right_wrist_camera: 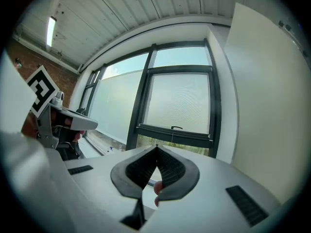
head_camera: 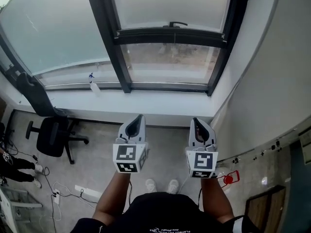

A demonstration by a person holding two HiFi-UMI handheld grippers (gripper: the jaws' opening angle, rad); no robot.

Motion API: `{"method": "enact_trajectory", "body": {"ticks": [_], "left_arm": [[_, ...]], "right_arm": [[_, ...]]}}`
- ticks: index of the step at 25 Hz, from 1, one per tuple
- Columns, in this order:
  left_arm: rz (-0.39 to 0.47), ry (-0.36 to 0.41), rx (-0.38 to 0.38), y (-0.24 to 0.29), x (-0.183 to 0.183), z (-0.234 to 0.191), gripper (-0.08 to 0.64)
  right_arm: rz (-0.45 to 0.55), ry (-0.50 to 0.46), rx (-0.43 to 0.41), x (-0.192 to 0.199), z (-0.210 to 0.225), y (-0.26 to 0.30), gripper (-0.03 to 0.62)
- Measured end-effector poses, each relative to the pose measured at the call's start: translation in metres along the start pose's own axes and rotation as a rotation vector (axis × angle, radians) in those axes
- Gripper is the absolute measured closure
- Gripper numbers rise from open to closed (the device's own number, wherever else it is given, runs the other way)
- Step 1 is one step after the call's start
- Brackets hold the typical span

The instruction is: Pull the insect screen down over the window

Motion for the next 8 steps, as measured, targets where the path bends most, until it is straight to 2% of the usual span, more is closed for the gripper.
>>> {"method": "enact_trajectory", "body": {"ticks": [8], "left_arm": [[-0.012,0.017,0.037,0.002,0.008,-0.009,0.557]], "right_arm": [[-0.001,-0.016,0.015,-0.004,-0.016,0.004,0.588]]}}
Point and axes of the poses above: the fingertips, and each gripper's own axes: y forward along the fingers, z to its right, x out of its underside, the point moved 5 cm from there along -y, backward along the fingers, and after that the axes turned 1 degree about y, right-handed, at the moved point
